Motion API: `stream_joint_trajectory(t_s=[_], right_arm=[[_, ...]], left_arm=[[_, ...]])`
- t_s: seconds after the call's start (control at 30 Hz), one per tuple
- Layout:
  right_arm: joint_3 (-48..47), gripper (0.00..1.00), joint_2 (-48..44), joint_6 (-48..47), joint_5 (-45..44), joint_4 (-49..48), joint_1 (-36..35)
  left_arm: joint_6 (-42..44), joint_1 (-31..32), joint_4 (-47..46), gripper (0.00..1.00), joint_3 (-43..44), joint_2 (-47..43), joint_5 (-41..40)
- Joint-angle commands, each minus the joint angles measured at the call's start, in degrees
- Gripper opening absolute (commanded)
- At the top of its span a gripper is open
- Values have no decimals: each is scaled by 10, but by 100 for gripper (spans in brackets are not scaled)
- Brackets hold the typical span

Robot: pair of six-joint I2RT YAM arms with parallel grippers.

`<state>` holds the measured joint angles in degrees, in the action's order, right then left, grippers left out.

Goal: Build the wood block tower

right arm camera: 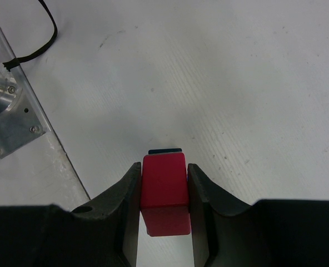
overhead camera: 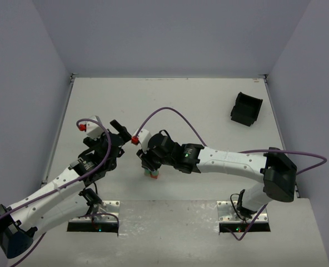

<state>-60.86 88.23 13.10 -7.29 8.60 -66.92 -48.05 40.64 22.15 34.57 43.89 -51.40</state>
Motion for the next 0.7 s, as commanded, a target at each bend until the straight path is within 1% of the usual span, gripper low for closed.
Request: stream_joint_trajectory(t_s=[0.0,0.17,0.3,0.43,0.5,0.63,0.67], right_arm=[[-6,23,-8,6,-11,-32,-4],[-2,29,-10,6,-10,-33,-4],[0,30,-10,6,-11,-35,-4],[0,33,-10,6,-12,-35,-4],[0,36,-10,6,-10,-36,-4],[3,37,-11,7,-7,-38,-4],[3,39,-12,9,-8,-38,-4]], left_arm=[[6,6,-15,100,1,-11,-1],[6,4,-15,100,1,-12,-1],[6,4,-15,100,1,-11,-2],[6,4,-15,100,1,-11,-2],[6,4,-15,100,0,-11,-2],[6,4,-15,100,0,-10,0],[6,4,-15,100,0,-9,0]])
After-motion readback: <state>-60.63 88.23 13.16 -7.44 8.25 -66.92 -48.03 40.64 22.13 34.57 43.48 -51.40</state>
